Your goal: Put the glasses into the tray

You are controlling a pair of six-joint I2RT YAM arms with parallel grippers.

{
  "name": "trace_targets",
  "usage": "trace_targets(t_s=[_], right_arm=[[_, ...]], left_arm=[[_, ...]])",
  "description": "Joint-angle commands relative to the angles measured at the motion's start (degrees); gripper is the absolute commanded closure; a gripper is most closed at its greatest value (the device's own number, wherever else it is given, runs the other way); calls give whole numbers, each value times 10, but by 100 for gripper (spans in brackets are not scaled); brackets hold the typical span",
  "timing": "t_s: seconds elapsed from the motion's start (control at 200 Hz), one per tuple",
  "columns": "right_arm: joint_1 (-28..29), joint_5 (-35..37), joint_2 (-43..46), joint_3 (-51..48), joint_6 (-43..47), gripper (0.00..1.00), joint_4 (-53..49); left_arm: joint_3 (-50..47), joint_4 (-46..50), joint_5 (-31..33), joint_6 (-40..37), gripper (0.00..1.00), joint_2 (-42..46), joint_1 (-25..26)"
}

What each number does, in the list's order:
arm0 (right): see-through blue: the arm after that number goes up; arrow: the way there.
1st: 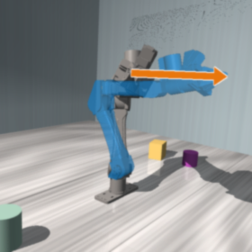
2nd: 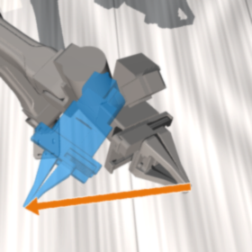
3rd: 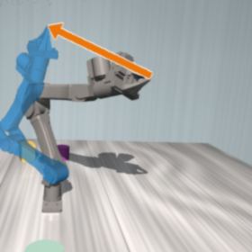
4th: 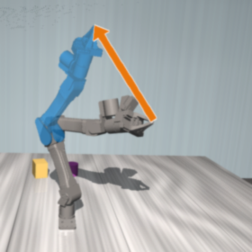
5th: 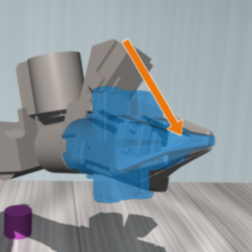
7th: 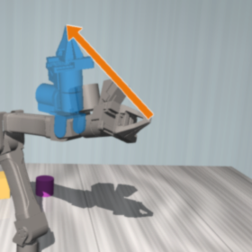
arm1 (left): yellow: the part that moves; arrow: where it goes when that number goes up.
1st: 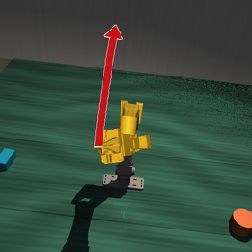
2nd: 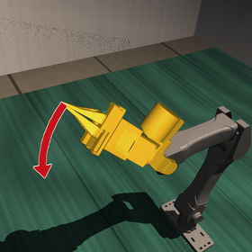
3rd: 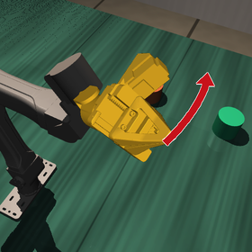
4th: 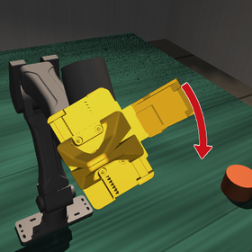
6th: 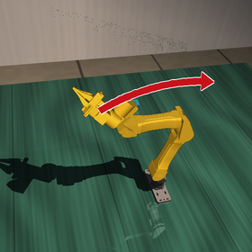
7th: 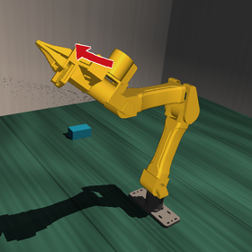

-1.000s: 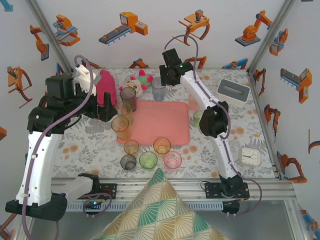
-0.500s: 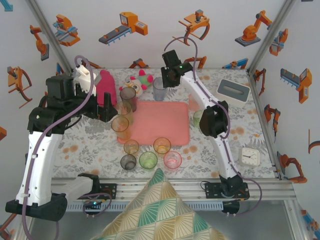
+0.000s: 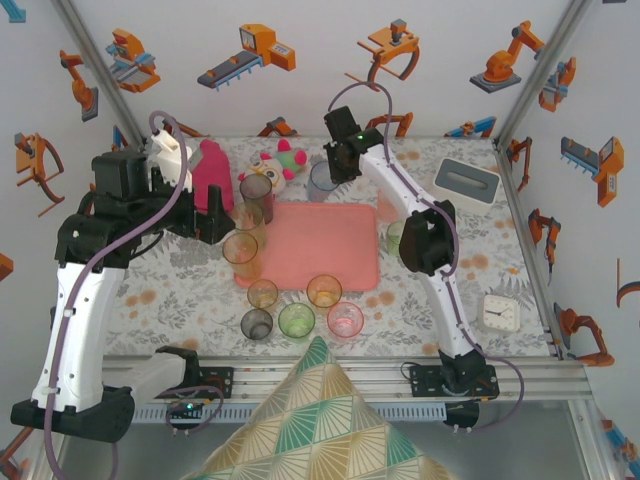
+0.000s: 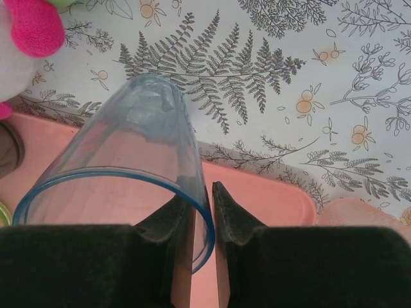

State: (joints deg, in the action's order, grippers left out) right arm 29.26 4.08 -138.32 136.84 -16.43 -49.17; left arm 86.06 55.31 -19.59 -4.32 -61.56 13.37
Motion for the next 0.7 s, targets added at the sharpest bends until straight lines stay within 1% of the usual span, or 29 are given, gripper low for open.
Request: trace_targets(t_s=[0.0, 0.506, 0.696], right_arm=[[-5, 13, 26, 14, 8, 82, -6], [-5, 13, 27, 48, 8, 86, 5], [-5, 12, 41, 48, 10, 87, 3]], left_arm=[[-1, -3, -15, 7, 3, 7, -5], [0, -3, -17, 10, 3, 7, -6], [1, -3, -12, 13, 3, 7, -9]])
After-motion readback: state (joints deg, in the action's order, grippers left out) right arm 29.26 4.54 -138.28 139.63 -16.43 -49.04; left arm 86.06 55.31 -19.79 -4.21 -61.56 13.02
